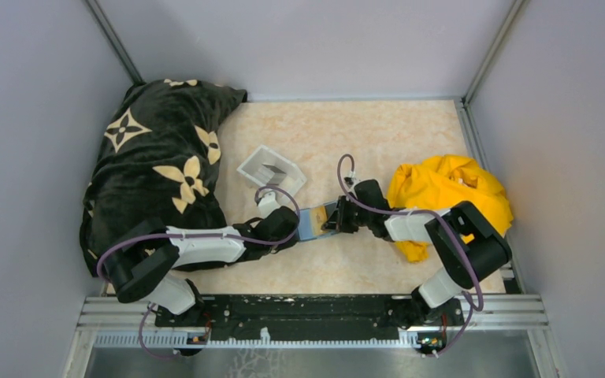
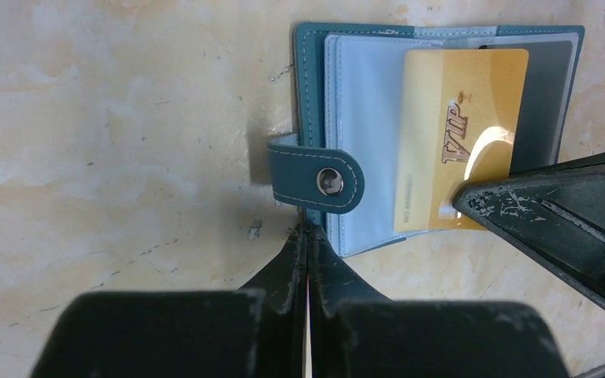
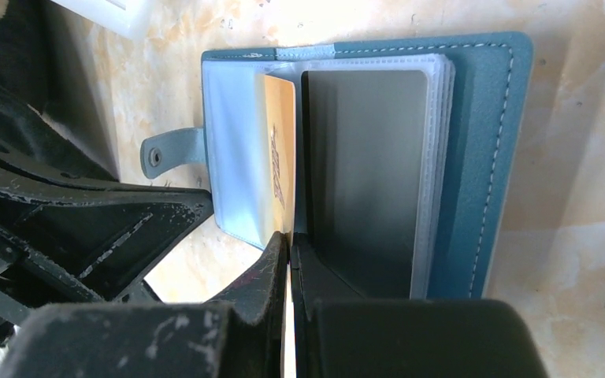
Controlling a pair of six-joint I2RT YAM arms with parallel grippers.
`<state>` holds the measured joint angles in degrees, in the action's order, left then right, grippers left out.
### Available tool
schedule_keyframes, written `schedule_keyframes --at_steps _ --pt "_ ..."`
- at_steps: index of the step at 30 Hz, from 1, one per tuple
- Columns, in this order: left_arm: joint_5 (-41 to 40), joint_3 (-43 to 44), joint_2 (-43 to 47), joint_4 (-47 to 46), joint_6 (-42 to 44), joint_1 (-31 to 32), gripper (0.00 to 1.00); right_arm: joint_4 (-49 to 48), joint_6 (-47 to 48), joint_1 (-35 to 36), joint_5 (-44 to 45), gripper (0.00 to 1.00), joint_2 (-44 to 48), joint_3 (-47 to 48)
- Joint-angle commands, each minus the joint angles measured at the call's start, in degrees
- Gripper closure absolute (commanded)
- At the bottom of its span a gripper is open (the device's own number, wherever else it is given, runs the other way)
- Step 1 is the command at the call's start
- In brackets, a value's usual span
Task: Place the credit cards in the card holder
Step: Insert the credit card into the card holder.
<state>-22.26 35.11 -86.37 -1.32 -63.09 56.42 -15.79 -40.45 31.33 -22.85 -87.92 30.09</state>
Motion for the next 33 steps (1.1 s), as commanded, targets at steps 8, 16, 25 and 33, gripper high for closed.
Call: schedule_keyframes --at_steps 8,16,25,33 --pt "-0.2 -1.9 -3.8 4.7 2.8 -1.1 1.00 7.7 4.8 0.2 -0.1 0.92 -2.9 3.0" --pt "0.3 -1.5 -4.4 4.4 2.9 -1.2 1.00 12.8 8.1 0.2 2.5 0.53 1.1 4.9" --pt "0.6 -1.5 -4.2 4.6 3.0 -1.5 1.00 18.9 11.6 1.1 6.3 0.49 3.3 8.2" --pt "1.0 -1.1 -4.3 3.8 3.0 -1.7 1.00 25.0 14.7 4.6 12.0 0.49 3.2 12.4"
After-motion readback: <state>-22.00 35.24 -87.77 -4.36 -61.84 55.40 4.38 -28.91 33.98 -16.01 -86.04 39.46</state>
